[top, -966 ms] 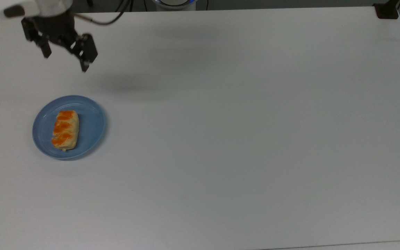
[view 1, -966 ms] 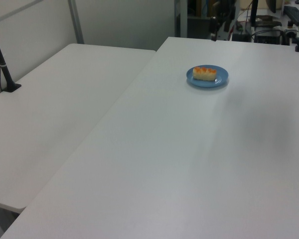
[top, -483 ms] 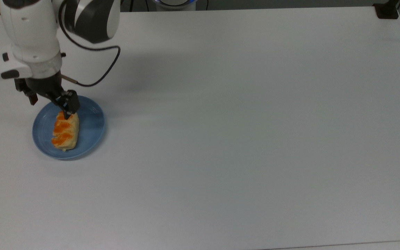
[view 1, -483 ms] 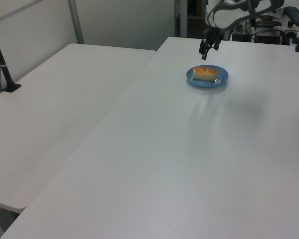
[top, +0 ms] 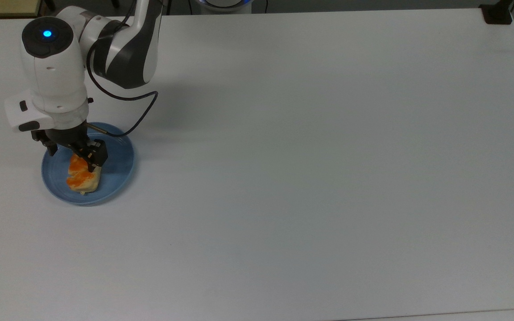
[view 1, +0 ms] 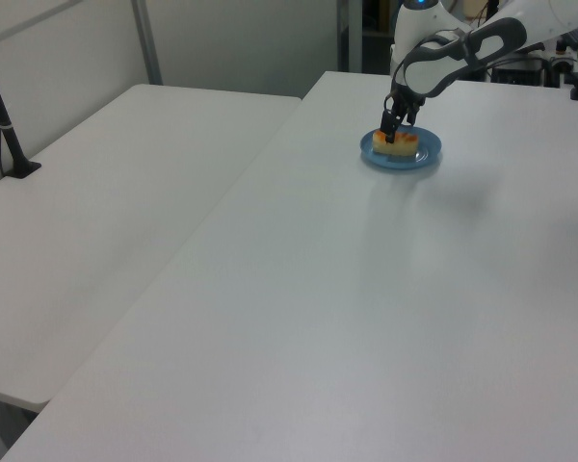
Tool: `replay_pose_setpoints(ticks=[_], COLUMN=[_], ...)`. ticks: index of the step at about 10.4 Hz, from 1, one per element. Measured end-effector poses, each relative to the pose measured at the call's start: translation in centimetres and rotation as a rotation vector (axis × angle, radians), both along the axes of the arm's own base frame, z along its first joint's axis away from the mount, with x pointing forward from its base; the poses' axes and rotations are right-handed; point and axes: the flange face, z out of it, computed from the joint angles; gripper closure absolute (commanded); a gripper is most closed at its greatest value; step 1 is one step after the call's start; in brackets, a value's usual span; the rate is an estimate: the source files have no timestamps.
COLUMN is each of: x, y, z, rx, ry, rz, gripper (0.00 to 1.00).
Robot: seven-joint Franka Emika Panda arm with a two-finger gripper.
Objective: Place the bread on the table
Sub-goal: 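Lower the gripper around the bread and close it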
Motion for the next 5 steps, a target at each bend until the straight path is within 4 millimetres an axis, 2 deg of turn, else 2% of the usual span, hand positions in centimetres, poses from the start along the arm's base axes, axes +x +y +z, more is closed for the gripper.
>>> replay_pose_setpoints(ticks=[1,2,3,5], x=[0.09,0.19,0.27,0.35], y=[0.19,0.47,0.65,0.77], z=[0.04,0.04,0.06,0.16], rx=[0.000,0.001,0.003,0.007], ry=[-0.001,-0.001,-0.002,-0.006], rz=[0.005,0.010,0.011,0.010], gripper=[0.77,0.94,1.00,1.00])
